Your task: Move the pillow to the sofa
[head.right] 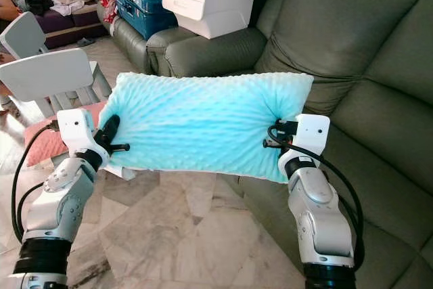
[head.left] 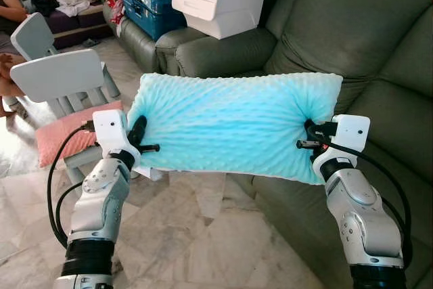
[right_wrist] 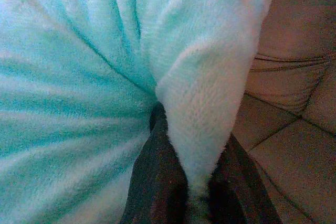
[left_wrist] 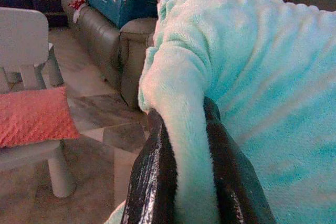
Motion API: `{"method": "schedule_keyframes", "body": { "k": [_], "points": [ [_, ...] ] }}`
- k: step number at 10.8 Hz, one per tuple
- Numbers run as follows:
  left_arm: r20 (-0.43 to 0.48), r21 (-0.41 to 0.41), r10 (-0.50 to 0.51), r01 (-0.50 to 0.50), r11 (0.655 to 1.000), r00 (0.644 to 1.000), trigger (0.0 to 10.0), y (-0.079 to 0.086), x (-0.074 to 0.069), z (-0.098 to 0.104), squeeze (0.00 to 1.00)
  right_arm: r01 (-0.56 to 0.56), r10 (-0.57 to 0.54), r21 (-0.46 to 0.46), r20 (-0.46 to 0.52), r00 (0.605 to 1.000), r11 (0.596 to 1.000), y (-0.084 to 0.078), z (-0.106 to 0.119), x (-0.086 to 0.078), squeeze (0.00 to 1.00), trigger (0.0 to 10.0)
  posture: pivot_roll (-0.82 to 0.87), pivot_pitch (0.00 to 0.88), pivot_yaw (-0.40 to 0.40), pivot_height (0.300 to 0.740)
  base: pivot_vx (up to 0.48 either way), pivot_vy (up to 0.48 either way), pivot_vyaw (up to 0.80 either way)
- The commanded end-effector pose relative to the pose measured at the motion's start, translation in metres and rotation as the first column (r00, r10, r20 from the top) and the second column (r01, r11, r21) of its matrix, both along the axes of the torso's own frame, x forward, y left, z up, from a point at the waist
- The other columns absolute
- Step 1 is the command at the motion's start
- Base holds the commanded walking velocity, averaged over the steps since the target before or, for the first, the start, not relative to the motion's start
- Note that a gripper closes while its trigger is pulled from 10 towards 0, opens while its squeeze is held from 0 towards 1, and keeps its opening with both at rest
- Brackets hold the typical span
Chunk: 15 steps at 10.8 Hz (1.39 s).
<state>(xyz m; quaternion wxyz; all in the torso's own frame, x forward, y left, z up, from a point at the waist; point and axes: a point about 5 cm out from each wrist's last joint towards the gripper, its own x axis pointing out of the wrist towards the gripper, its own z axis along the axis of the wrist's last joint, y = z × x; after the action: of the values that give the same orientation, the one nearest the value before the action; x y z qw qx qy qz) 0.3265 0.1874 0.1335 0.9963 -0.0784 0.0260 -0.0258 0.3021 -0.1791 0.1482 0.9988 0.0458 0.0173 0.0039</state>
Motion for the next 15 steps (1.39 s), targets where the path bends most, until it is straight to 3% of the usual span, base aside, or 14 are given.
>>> {"method": "schedule_keyframes", "body": {
  "k": [1, 11, 15],
  "points": [
    [0.036, 0.019, 0.041, -0.042, 0.999, 0.999, 10.0, 0.0135, 0.0023, 0.0070, 0.00, 0.045, -0.044, -0.011, 0.034, 0.998, 0.999, -0.0094, 0.0106, 0.0005, 0.00, 10.0, -0.19, 0.000, 0.010, 0.740, 0.000, 0.000, -0.80],
    [0.017, -0.049, -0.021, 0.022, 0.999, 1.000, 10.0, 0.0082, -0.0003, 0.0023, 0.00, 0.047, -0.046, -0.008, 0.028, 0.999, 0.999, -0.0090, 0.0082, -0.0011, 0.00, 10.0, -0.19, 0.000, 0.014, 0.740, 0.000, 0.000, -0.80],
    [0.011, -0.069, -0.047, 0.047, 0.996, 0.999, 10.0, 0.0042, -0.0018, 0.0011, 0.00, 0.040, -0.040, -0.006, 0.034, 0.999, 0.999, -0.0072, 0.0087, -0.0016, 0.00, 10.0, -0.19, 0.000, 0.015, 0.740, 0.328, 0.000, -0.10]
  ]
}}
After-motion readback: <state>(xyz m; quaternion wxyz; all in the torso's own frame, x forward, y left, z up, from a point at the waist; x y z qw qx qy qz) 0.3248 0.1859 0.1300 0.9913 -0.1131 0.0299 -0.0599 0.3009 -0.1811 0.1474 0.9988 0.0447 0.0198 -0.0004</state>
